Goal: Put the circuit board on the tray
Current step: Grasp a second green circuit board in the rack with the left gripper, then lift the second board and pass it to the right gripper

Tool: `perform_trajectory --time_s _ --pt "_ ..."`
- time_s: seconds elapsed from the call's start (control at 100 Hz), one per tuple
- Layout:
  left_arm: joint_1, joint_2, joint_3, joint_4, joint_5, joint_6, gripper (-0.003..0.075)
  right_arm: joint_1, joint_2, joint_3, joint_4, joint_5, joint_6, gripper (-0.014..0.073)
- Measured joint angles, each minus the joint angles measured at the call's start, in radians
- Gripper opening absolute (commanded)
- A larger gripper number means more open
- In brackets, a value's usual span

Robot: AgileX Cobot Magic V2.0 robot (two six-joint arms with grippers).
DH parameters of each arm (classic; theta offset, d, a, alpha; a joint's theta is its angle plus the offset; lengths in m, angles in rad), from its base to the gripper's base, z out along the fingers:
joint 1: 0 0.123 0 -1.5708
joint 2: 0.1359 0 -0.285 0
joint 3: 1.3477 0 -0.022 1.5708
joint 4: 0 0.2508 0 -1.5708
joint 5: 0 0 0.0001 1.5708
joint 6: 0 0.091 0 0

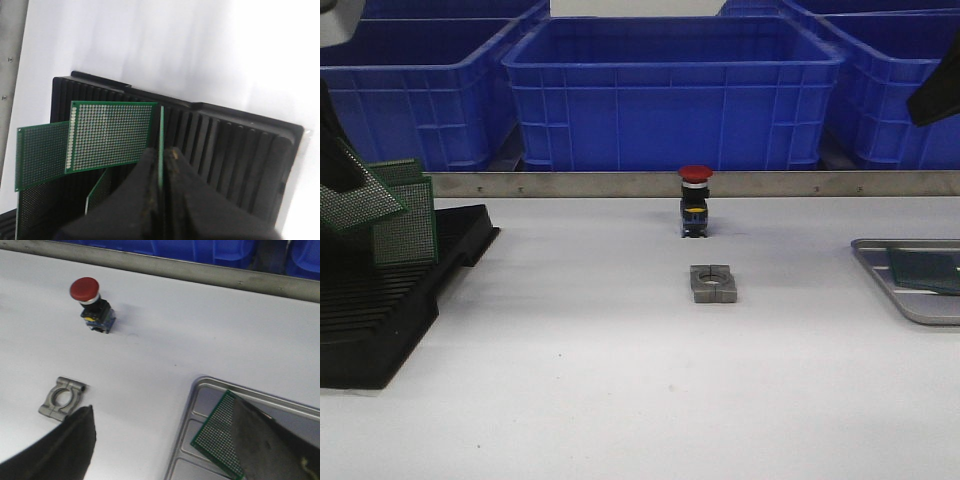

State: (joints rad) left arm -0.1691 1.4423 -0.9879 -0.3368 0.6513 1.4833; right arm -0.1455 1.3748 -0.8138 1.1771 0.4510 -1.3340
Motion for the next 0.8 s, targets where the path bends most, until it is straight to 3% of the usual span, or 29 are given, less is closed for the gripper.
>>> perform_trajectory --time_s 0.2,0.55,0.8 --pt "-0.079 -0.025 -0.001 -0.085 0.059 -0.001 -0.0020 0.092 -0.061 0.000 -0.002 0.051 -0.062 0.0578" --pt "-0.243 -0.029 -0.001 -0.364 0.067 -0.001 -0.0020 0.333 -0.095 0.000 -0.012 0.183 -0.217 0.0578" --pt "-0.279 -0.029 -0.001 -0.504 0.133 0.042 -0.0020 0.462 -0.095 0.000 -0.018 0.236 -0.386 0.0578"
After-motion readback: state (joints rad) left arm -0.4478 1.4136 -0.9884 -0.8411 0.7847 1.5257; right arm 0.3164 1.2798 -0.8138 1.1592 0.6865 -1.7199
